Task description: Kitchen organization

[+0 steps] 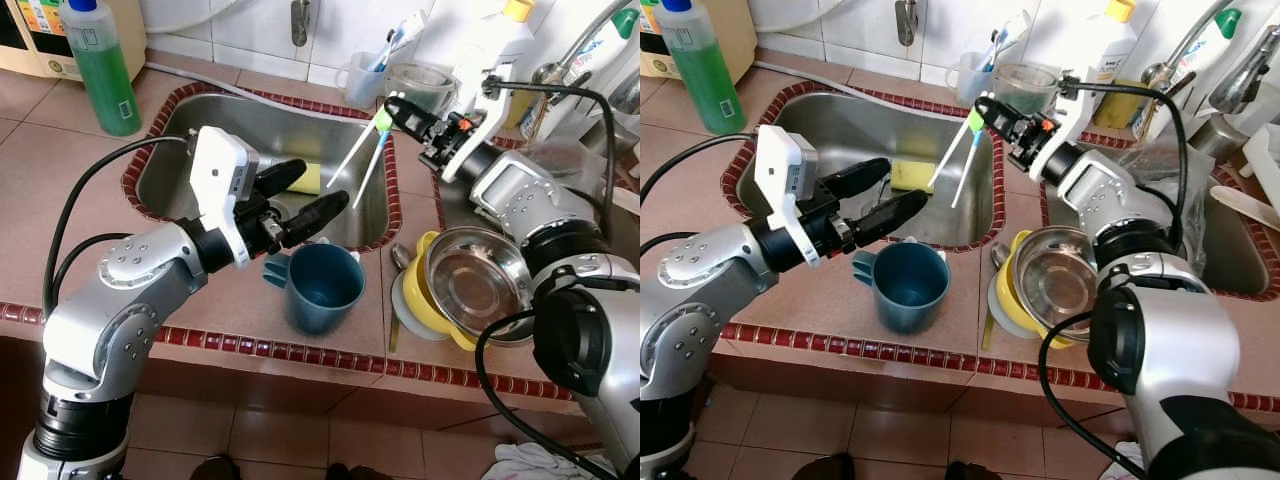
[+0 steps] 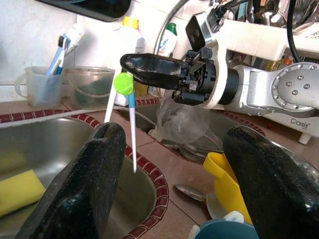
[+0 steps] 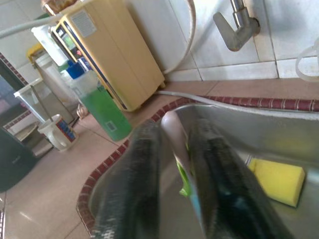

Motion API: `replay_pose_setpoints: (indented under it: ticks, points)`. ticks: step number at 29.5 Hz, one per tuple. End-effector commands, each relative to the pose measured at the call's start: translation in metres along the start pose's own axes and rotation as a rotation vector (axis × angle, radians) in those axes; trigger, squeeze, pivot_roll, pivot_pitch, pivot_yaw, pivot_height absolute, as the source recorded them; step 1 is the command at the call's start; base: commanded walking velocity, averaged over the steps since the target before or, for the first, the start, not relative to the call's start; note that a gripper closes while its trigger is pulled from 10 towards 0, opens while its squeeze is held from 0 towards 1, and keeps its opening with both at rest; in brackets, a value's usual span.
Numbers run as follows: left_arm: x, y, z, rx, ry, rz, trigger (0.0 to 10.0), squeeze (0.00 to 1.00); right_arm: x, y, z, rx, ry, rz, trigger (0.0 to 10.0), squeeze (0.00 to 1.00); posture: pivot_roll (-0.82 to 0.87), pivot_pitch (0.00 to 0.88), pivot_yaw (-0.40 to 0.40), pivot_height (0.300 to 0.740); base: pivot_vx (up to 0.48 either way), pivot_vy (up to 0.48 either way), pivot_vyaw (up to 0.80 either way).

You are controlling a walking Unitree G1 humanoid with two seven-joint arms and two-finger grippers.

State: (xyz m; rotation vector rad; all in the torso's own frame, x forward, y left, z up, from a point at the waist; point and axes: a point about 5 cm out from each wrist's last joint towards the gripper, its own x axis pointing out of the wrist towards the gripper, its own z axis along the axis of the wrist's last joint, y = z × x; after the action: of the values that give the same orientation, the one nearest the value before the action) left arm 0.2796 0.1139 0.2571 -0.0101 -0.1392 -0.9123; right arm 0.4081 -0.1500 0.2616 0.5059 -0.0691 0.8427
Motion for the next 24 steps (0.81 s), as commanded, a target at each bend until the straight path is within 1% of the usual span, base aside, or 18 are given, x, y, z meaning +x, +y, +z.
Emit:
replay_pose_setpoints:
  ticks: [1,13,18,19,20,24]
  points:
    - [-0.001,-0.005,0.001,0.006,0.005,-0.013,10.0,0.0,0.0,0.001,0.009,-0.011,-0.013,0.01,10.0,1.0,0.05,0.176,-0.184,0.74,0.0,0.0,0.0]
    - [-0.002,-0.003,0.001,0.01,0.004,0.002,10.0,0.0,0.001,0.002,0.013,-0.028,-0.013,0.003,10.0,1.0,0.05,0.167,-0.193,0.74,0.0,0.0,0.0]
    - [-0.003,-0.001,0.0,0.013,0.005,0.012,10.0,0.0,0.0,0.0,0.018,-0.063,-0.028,-0.024,10.0,1.0,0.05,0.164,-0.191,0.74,0.0,0.0,0.0]
    - [-0.003,0.0,-0.001,0.016,0.007,0.017,10.0,0.0,-0.001,0.0,0.02,-0.075,-0.032,-0.029,10.0,0.69,0.05,0.161,-0.189,0.74,0.0,0.0,0.0]
    - [-0.004,0.003,-0.001,0.022,0.01,0.028,10.0,0.0,-0.002,0.001,0.026,-0.108,-0.038,-0.018,10.0,0.0,0.06,0.16,-0.188,0.74,0.0,0.0,0.0]
    - [-0.004,0.009,-0.001,0.04,0.016,0.047,10.0,0.0,-0.003,0.003,0.035,-0.138,-0.058,0.013,10.0,0.0,0.06,0.145,-0.183,0.74,0.0,0.0,0.0]
